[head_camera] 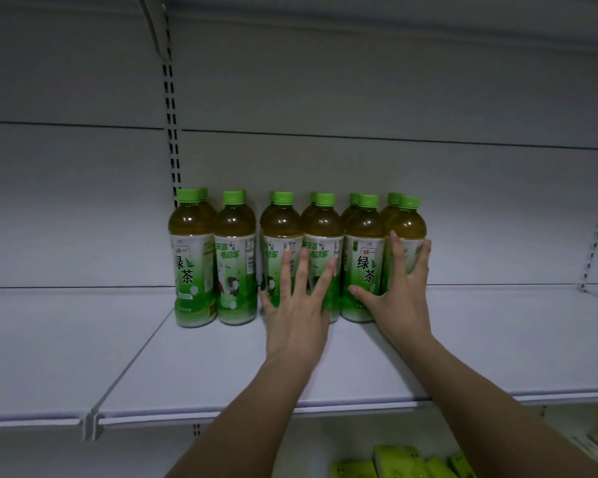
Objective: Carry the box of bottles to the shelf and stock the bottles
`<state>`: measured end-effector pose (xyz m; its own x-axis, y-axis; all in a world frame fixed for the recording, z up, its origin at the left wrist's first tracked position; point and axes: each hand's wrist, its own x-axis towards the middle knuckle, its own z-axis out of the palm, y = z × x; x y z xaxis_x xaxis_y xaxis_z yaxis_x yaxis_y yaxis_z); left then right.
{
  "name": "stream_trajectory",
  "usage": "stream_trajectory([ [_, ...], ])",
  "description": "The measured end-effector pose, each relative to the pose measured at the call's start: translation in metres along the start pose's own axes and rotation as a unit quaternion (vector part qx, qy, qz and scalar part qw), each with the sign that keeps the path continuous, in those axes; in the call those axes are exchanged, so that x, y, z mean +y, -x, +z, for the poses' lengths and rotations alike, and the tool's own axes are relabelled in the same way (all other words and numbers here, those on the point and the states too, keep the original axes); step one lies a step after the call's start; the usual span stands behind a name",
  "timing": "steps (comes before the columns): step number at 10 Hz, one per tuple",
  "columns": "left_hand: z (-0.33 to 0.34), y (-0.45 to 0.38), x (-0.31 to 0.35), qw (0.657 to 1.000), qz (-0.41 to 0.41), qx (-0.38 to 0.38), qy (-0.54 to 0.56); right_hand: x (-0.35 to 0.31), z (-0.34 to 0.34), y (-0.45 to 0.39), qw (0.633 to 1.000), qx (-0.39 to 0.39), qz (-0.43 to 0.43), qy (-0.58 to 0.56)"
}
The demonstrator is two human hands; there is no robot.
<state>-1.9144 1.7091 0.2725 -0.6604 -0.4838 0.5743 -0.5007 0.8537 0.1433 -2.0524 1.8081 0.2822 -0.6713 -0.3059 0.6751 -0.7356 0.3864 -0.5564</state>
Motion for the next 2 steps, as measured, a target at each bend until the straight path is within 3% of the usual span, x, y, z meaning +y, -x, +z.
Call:
stream_trajectory([
  [2, -0.031, 0.022, -0.004, 0.998, 0.011, -0.054, -0.008, -0.017, -0.043, 0.004, 0.99, -0.09, 0.033, 0.101],
])
